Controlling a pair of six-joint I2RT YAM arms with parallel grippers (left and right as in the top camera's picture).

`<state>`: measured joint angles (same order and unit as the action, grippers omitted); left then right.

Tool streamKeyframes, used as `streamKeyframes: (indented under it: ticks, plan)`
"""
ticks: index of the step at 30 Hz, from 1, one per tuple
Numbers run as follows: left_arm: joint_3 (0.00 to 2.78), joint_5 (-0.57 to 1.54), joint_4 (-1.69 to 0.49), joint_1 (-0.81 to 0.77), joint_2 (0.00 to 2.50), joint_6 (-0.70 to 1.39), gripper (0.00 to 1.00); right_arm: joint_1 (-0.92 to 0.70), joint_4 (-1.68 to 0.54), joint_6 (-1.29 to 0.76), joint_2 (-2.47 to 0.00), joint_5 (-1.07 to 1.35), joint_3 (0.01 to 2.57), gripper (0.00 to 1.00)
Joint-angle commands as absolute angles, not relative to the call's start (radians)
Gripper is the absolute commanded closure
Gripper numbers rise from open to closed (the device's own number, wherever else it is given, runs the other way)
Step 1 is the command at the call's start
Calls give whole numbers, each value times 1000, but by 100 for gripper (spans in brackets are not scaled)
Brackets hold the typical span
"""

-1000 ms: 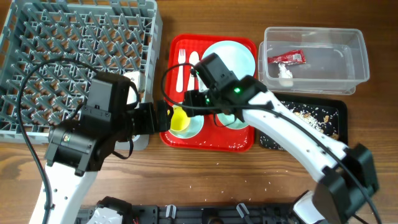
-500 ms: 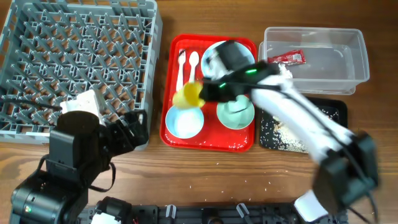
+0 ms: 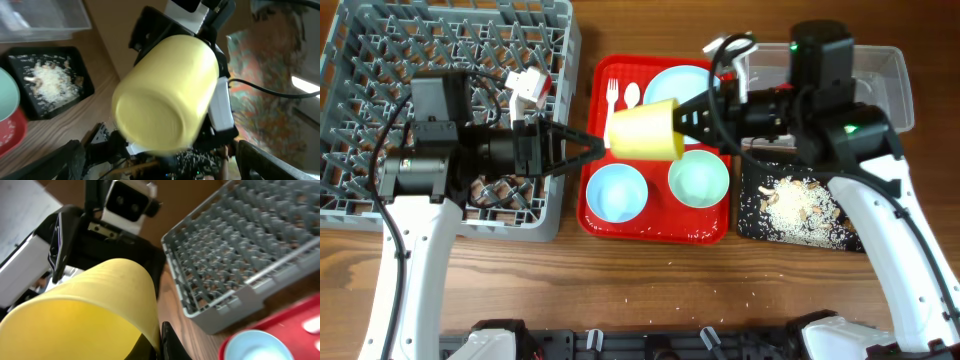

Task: Sort waste into correct bins and load items into the dishwasher rack
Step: 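Hand the yellow cup from the right gripper to the left gripper, then place the yellow cup upright in the dish rack with the left gripper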

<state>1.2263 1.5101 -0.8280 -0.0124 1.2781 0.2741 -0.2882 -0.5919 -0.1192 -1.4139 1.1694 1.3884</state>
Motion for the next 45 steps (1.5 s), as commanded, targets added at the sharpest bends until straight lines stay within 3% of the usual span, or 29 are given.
streamKeyframes:
  ticks: [1,9,13,14,16,22,24,26,28,29,30,31,32,37,40,42,45]
  plan:
    - [1234,1577,-811,-31,1253,239,9,-383,-542,-187,-1425,1097,1393,96]
    - [1234,1577,-829,-64,1242,239,29,-435,-471,-239,-1451,1073,1393,96]
    - [1234,1577,-829,-64,1242,239,34,-435,-472,-239,-1451,1073,1393,95]
    - [1234,1577,-829,-64,1242,239,34,-435,-472,-239,-1451,1073,1393,95]
    - [1234,1577,-828,-64,1242,239,34,-435,-472,-239,-1451,1073,1393,80]
    - [1234,1577,-757,-63,1242,239,29,-435,-531,-212,-1451,1073,1393,86]
    - [1234,1577,-746,-63,1242,240,36,-435,-541,-209,-1451,1073,1393,79]
    - [1234,1577,-743,-63,1242,240,45,-435,-538,-208,-1451,1072,1393,79]
    - [1234,1577,-743,-63,1242,239,47,-435,-538,-208,-1451,1073,1393,79]
    - [1234,1577,-743,-63,1242,239,47,-435,-539,-208,-1451,1072,1393,75]
    - [1234,1577,-743,-63,1242,239,47,-435,-538,-209,-1451,1072,1393,66]
    - [1234,1577,-743,-62,1242,240,47,-434,-538,-208,-1449,1072,1393,47]
    - [1234,1577,-743,-62,1242,240,48,-432,-535,-208,-1447,1071,1393,39]
    - [1234,1558,-744,24,1242,243,48,-338,-541,-218,-1386,1065,1393,31]
    - [1234,1269,-810,98,1242,248,47,-273,-590,-220,-1362,1065,1393,30]
    - [1234,906,-914,108,1242,278,48,-264,-643,-211,-1361,1065,1393,30]
    - [1234,548,-1032,108,1242,323,52,-264,-708,-209,-1361,1018,1393,30]
